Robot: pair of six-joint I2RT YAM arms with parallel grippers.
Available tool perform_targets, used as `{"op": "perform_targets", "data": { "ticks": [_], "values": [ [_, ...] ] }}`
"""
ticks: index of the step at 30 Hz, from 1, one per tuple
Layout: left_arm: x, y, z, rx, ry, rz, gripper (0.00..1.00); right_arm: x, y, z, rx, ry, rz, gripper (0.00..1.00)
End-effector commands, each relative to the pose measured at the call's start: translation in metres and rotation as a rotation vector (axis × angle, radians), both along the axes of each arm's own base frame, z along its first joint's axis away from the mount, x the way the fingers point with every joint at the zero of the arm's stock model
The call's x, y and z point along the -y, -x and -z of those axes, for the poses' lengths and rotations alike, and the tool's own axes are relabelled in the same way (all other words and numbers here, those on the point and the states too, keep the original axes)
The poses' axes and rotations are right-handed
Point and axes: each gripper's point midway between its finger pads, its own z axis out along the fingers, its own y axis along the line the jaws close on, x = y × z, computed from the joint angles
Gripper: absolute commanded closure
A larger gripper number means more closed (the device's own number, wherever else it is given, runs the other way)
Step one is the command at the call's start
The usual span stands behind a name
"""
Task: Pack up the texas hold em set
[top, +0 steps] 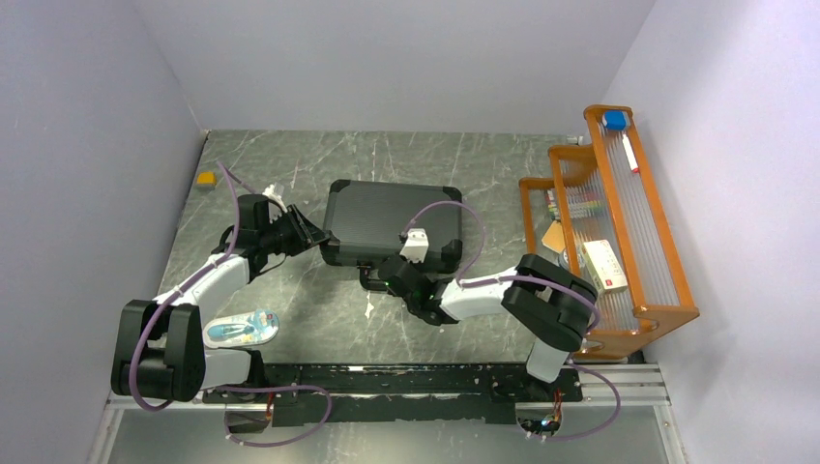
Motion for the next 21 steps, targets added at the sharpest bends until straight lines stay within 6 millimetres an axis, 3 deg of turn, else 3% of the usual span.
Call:
{"op": "perform_targets", "data": {
  "ticks": [1,6,9,12,15,18,21],
  "values": [
    [0.003,0.058,0.056,-0.279,-0.056,0.051,0.73,0.043,0.003,0.048,-0.063,0.171,0.105,0.99],
    [0.004,0.055,0.051,-0.265,-0.054,0.055,0.73,0.039,0.001,0.046,-0.049,0.177,0.080,1.00],
    [0.004,0.048,0.038,-0.226,-0.059,0.060,0.71,0.025,0.004,0.026,-0.040,0.129,0.005,0.97],
    [0.003,0.036,0.017,-0.160,-0.070,0.057,0.69,0.009,0.008,-0.011,-0.024,0.060,-0.076,0.86],
    [-0.001,0.023,-0.011,-0.078,-0.093,0.034,0.65,-0.003,0.013,-0.065,0.006,-0.019,-0.151,0.74],
    [-0.012,0.013,-0.047,0.011,-0.138,-0.016,0.63,0.003,0.022,-0.106,0.026,-0.061,-0.186,0.69],
    [-0.023,0.013,-0.084,0.121,-0.181,-0.060,0.58,0.030,0.023,-0.140,0.070,-0.040,-0.130,0.58]
  ]
}}
